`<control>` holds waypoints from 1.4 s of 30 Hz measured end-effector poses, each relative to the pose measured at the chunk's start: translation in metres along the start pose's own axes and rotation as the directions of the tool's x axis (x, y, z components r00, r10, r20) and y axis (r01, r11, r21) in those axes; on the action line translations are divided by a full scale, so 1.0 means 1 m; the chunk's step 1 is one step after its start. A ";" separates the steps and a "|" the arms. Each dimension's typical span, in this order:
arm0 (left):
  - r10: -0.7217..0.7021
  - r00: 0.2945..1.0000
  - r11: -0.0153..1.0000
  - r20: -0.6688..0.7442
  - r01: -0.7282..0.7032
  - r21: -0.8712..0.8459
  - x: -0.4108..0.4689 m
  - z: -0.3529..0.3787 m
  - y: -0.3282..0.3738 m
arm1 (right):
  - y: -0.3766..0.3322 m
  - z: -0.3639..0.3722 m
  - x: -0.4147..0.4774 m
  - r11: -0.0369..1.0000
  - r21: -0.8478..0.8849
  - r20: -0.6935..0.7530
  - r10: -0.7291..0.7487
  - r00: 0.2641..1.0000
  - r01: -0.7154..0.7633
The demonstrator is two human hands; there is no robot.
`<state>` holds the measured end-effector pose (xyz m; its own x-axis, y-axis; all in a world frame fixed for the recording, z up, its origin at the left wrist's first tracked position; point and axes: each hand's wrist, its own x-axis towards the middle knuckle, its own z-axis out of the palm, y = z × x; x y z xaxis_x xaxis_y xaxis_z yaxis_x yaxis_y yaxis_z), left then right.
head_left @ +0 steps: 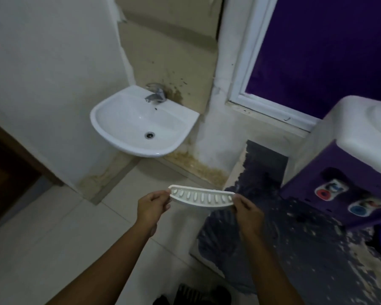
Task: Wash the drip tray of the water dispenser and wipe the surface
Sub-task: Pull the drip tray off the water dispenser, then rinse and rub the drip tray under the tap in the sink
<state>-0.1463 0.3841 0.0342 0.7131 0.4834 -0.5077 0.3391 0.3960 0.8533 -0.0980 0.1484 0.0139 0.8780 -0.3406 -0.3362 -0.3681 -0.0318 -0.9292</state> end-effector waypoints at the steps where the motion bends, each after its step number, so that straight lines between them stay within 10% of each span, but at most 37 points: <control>1: 0.009 1.000 1.000 -0.014 -0.009 -0.006 0.003 -0.011 0.007 | -0.004 0.013 -0.005 1.000 0.015 0.018 0.000 1.000 0.000; 19: 0.107 0.987 0.994 -0.123 -0.108 -0.001 0.134 -0.108 0.104 | -0.050 0.218 0.026 0.998 0.044 0.234 -0.047 0.971 0.038; 42: -0.045 0.990 0.957 0.132 0.005 0.290 0.365 -0.084 0.198 | -0.077 0.355 0.120 0.950 0.193 0.291 0.185 0.939 -0.247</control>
<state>0.1299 0.7041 0.0075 0.7718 0.3581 -0.5255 0.5060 0.1547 0.8486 0.1445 0.4438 -0.0090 0.8450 -0.0523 -0.5322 -0.5076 0.2348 -0.8290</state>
